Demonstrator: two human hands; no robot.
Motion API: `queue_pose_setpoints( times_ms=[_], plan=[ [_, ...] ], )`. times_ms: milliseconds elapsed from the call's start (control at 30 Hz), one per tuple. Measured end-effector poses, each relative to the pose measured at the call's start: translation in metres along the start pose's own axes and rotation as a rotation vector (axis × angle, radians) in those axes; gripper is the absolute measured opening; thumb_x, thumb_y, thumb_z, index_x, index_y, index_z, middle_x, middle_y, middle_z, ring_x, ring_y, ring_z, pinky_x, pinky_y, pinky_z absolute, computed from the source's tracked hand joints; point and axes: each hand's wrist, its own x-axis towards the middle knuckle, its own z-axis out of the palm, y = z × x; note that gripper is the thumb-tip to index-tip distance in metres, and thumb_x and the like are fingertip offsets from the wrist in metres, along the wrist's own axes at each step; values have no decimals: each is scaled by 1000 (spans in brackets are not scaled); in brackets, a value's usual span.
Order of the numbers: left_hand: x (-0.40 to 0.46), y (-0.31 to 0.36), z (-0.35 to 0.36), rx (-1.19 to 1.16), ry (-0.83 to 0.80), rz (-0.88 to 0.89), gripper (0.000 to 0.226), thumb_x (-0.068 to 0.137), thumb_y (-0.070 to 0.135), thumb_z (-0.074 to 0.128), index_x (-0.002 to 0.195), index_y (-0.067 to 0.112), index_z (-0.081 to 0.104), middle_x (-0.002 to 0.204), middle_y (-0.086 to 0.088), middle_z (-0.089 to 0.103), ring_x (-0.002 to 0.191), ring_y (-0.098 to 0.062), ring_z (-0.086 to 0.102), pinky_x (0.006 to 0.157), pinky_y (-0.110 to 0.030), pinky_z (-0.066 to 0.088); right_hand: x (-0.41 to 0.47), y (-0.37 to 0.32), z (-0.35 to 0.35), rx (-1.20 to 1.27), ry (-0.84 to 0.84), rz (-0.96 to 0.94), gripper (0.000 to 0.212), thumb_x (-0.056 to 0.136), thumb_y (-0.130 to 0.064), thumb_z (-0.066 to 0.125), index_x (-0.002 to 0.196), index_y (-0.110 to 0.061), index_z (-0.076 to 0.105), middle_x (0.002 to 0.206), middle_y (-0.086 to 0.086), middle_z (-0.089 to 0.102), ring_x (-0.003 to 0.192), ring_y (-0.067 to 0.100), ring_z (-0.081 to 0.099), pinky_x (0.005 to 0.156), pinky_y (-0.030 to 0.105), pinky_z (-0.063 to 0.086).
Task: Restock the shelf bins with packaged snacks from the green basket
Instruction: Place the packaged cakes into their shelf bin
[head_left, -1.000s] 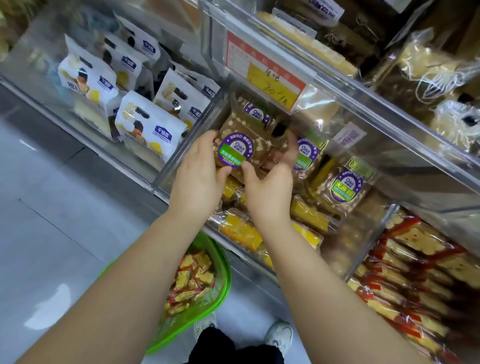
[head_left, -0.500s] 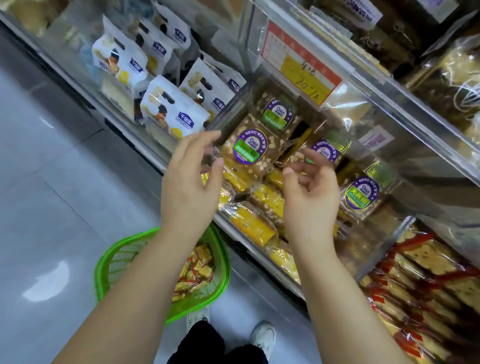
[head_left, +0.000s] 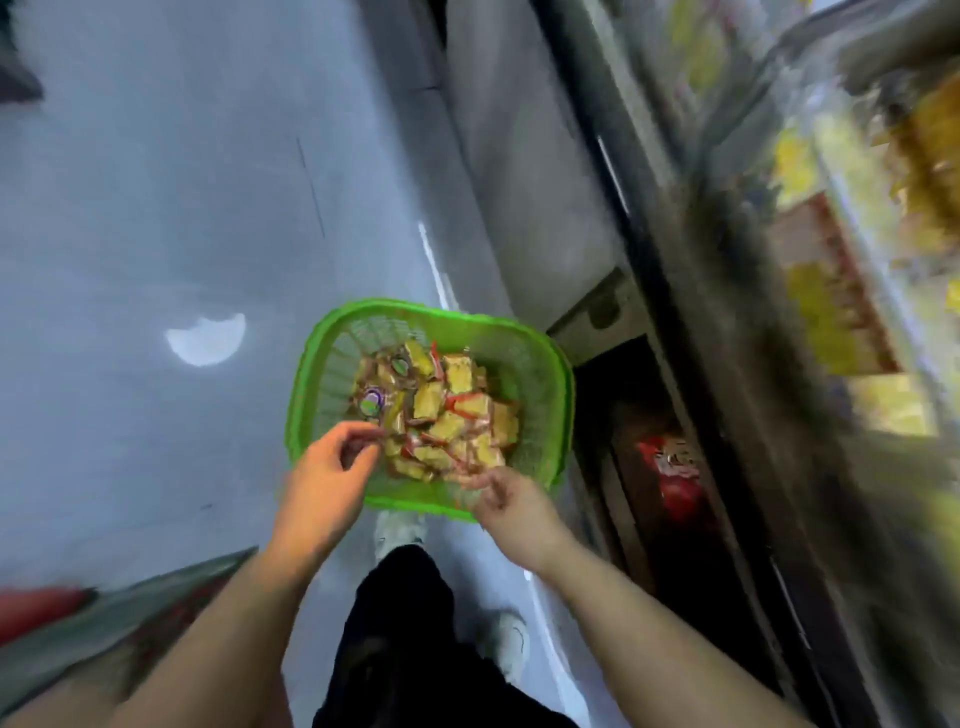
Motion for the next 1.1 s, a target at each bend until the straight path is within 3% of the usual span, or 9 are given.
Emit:
queue_pose_setpoints(
  times_ms=[200, 267, 433, 533, 667, 800, 900, 1000, 1100],
  plan=[
    [98, -125, 43, 224, -51, -53, 21, 84, 5, 60, 105, 10, 63, 100, -14, 68, 95, -31, 63, 79, -34, 45, 153, 105, 30, -226, -30, 175, 16, 82, -8, 59, 75, -22, 57, 82, 13, 57, 70, 18, 48, 59, 26, 35],
    [136, -151, 54, 318, -54, -58, 31, 84, 8, 62, 114, 4, 58, 114, -16, 64, 104, -30, 60, 81, -29, 42, 203, 119, 42, -338, -60, 128, 9, 82, -11, 58, 88, -16, 61, 87, 11, 58, 73, 19, 50, 60, 25, 37],
    [217, -185, 79, 489, -54, -47, 53, 84, 20, 64, 129, 0, 44, 129, -22, 52, 117, -34, 50, 92, -33, 39, 303, 104, 73, -519, 76, -140, 39, 84, -17, 60, 122, -7, 53, 113, 16, 62, 104, 30, 58, 81, 28, 43],
    [244, -203, 88, 613, -53, -91, 67, 82, 31, 66, 133, 1, 35, 135, -22, 41, 123, -35, 43, 99, -37, 36, 345, 83, 88, -456, 138, -200, 48, 84, -26, 64, 124, -3, 50, 122, 18, 57, 115, 33, 52, 99, 35, 41],
    [260, -214, 88, 551, -36, -162, 81, 67, 44, 79, 128, 5, 42, 132, -19, 43, 117, -33, 48, 97, -36, 41, 372, 70, 99, -187, 264, -116, 78, 74, -43, 73, 133, -6, 37, 129, 16, 53, 120, 32, 50, 101, 41, 40],
    [259, -215, 94, 690, -110, -129, 67, 57, 50, 82, 111, 21, 55, 126, -10, 52, 116, -29, 48, 97, -40, 41, 372, 76, 100, -473, 348, -222, 43, 73, -41, 74, 106, -17, 61, 113, 13, 57, 106, 28, 54, 86, 32, 42],
    [253, -218, 102, 723, -210, -69, 51, 66, 48, 76, 98, 33, 39, 129, -4, 51, 126, -29, 38, 105, -46, 21, 360, 87, 97, -327, 316, -293, 33, 73, -32, 75, 86, -19, 48, 89, 6, 56, 79, 21, 50, 64, 27, 33],
    [247, -218, 109, 719, -275, -38, 62, 69, 47, 74, 108, 28, 30, 124, -1, 57, 122, -26, 48, 110, -50, 9, 343, 93, 84, -102, 332, -253, 34, 76, -26, 74, 80, -19, 41, 88, 9, 64, 81, 26, 59, 70, 34, 44],
    [234, -209, 108, 539, -163, 25, 69, 63, 36, 82, 114, 22, 37, 120, -4, 57, 104, -21, 53, 100, -39, 37, 312, 96, 66, 275, 325, -136, 33, 76, -13, 74, 86, -20, 43, 101, 13, 68, 85, 25, 65, 79, 41, 52]
  ],
)
